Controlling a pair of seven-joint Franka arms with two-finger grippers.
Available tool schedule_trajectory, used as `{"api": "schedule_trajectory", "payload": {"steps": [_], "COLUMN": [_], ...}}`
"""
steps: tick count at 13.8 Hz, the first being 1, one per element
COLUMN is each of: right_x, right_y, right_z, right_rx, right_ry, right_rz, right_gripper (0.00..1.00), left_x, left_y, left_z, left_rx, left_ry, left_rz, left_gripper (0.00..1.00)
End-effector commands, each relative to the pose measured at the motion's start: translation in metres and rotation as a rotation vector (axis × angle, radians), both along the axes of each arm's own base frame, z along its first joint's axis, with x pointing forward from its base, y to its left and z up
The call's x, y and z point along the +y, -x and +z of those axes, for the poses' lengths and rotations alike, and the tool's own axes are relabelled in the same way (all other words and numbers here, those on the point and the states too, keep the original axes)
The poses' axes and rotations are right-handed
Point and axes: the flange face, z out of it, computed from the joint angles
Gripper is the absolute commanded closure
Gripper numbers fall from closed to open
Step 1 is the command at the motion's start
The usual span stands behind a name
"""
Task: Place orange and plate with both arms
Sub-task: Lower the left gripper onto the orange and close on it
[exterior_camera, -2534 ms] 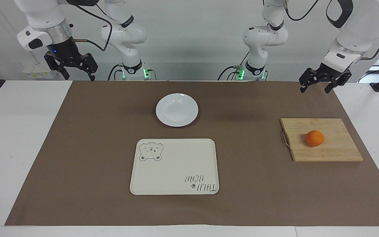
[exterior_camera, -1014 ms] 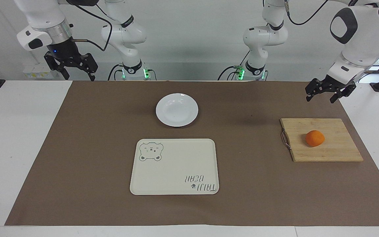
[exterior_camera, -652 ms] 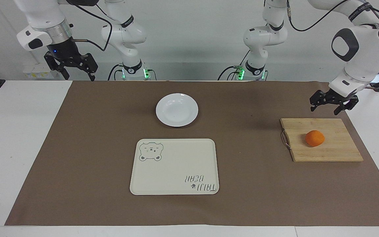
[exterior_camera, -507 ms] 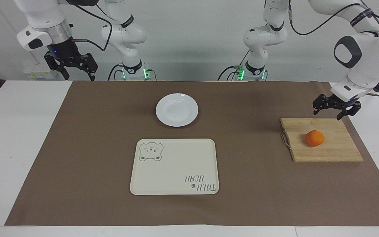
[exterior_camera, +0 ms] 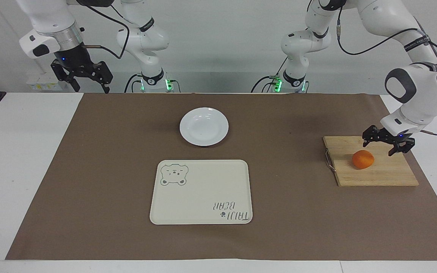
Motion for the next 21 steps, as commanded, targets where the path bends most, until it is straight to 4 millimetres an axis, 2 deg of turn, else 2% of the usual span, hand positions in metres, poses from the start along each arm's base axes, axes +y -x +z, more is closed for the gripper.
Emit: {"api": "schedule_trajectory", "payload": {"steps": [1, 7, 11, 13, 14, 17, 21], "right_x": [-0.002, -0.002, -0.002, -0.002, -0.002, -0.002, -0.002], "right_y": [0.004, 0.004, 0.004, 0.004, 0.004, 0.004, 0.004], "right_z": [-0.001, -0.001, -0.001, 0.000, -0.001, 0.000, -0.001], "right_rx": [-0.004, -0.004, -0.004, -0.005, -0.004, -0.006, -0.004], "right_ry": [0.005, 0.005, 0.005, 0.005, 0.005, 0.005, 0.005], "right_rz": [0.013, 0.013, 0.013, 0.013, 0.013, 0.013, 0.013], "right_gripper": [0.00, 0.00, 0.00, 0.00, 0.00, 0.00, 0.00], "left_x": [0.002, -0.003, -0.001, 0.001, 0.001, -0.001, -0.009], "left_y": [-0.002, 0.010, 0.010, 0.011, 0.010, 0.004, -0.010], "left_z": [-0.021, -0.065, -0.084, -0.084, -0.083, -0.070, -0.031], "left_rx": [-0.006, -0.028, -0.012, -0.003, -0.005, -0.017, -0.009], "left_ry": [0.023, 0.014, 0.016, 0.018, 0.018, 0.016, 0.022], "left_rz": [0.002, 0.018, 0.020, 0.027, 0.030, 0.039, 0.110], "left_gripper": [0.00, 0.00, 0.00, 0.89, 1.00, 1.00, 1.00]}}
